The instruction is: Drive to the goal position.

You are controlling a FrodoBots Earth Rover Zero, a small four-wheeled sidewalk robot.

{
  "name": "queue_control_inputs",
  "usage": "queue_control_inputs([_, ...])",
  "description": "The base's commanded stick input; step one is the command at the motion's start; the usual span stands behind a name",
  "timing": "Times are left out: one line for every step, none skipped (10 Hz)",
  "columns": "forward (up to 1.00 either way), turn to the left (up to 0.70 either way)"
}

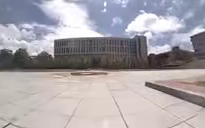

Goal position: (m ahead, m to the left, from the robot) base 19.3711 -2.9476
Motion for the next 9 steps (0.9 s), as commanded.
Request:
queue_control_inputs([0.7,0.0])
queue_control_inputs([0.7,0.0])
queue_control_inputs([0.7,0.08])
queue_control_inputs([0.7,0.0])
queue_control_inputs([0.7,0.0])
queue_control_inputs([0.7,0.0])
queue_control_inputs([0.7,0.0])
queue_control_inputs([0.7,0.0])
queue_control_inputs([0.7,0.11])
